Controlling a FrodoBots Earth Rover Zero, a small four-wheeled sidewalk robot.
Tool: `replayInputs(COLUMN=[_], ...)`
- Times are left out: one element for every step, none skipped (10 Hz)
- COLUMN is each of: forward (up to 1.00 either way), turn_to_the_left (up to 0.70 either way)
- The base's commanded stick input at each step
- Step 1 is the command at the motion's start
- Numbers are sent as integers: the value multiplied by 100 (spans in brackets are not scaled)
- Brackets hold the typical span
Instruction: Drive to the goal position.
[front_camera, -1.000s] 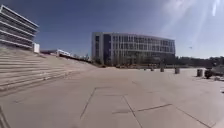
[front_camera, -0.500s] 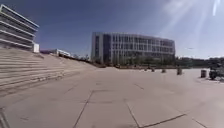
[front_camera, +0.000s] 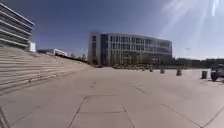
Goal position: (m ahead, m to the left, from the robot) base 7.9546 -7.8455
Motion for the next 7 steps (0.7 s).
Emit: replayInputs(forward=[70,70,70,70,70,70,70], turn_to_the_left=[-7,-7,-6,-3,0,0,0])
